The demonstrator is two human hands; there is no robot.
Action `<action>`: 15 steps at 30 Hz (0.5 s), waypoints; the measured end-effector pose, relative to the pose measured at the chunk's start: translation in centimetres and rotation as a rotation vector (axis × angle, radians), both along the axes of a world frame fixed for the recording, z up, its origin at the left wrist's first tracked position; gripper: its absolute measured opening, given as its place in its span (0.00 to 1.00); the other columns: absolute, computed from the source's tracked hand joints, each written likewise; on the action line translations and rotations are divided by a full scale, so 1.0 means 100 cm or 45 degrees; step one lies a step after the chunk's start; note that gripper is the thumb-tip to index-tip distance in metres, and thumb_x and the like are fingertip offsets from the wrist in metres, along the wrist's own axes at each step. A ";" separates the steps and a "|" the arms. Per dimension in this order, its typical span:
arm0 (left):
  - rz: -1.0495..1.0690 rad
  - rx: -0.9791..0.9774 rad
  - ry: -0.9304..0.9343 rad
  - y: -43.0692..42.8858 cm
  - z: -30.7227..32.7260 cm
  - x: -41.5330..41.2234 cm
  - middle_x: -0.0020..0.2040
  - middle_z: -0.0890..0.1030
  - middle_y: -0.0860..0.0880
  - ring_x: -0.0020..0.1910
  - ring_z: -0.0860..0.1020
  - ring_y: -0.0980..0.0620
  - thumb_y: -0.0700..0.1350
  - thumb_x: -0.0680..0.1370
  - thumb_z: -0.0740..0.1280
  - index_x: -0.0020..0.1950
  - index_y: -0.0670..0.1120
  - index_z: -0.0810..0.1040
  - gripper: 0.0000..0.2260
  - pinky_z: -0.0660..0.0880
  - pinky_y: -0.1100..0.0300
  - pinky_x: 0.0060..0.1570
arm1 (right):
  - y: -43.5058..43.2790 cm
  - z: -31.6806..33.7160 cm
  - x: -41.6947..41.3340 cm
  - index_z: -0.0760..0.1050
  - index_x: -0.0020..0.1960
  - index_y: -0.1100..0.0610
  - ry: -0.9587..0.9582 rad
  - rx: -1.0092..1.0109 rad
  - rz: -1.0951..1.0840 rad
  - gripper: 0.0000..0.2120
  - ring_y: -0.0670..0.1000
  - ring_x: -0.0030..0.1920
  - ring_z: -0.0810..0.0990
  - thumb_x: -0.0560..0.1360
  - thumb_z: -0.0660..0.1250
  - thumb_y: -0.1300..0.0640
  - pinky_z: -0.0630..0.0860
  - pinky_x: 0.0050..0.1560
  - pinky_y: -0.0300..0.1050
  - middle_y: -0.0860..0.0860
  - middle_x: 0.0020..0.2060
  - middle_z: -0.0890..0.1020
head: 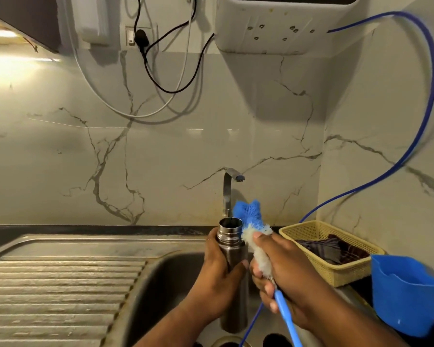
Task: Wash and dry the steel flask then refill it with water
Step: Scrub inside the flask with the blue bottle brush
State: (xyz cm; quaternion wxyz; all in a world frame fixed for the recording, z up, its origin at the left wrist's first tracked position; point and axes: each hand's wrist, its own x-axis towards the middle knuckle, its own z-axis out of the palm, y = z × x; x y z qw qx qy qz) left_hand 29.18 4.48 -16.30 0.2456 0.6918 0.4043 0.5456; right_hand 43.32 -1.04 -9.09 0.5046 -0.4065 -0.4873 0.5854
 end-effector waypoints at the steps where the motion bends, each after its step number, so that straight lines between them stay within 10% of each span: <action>1: -0.018 -0.003 0.007 0.000 0.002 -0.002 0.64 0.79 0.54 0.64 0.78 0.57 0.43 0.78 0.70 0.73 0.62 0.58 0.31 0.75 0.56 0.65 | -0.001 -0.001 -0.001 0.73 0.60 0.53 -0.004 0.010 0.009 0.10 0.49 0.20 0.65 0.84 0.61 0.47 0.65 0.21 0.36 0.56 0.28 0.71; 8: 0.406 0.099 -0.077 0.010 0.013 -0.034 0.50 0.83 0.53 0.48 0.82 0.59 0.59 0.57 0.78 0.57 0.54 0.78 0.30 0.78 0.60 0.48 | -0.022 -0.003 -0.017 0.76 0.56 0.40 -0.207 0.251 0.187 0.06 0.52 0.21 0.71 0.83 0.61 0.45 0.69 0.21 0.39 0.56 0.30 0.77; 15: 0.077 -0.016 -0.019 0.000 0.007 -0.005 0.55 0.82 0.53 0.52 0.82 0.61 0.39 0.71 0.79 0.66 0.53 0.66 0.30 0.77 0.68 0.50 | 0.010 -0.002 -0.004 0.72 0.59 0.56 -0.058 0.093 -0.081 0.10 0.48 0.20 0.66 0.84 0.61 0.49 0.66 0.19 0.36 0.55 0.28 0.71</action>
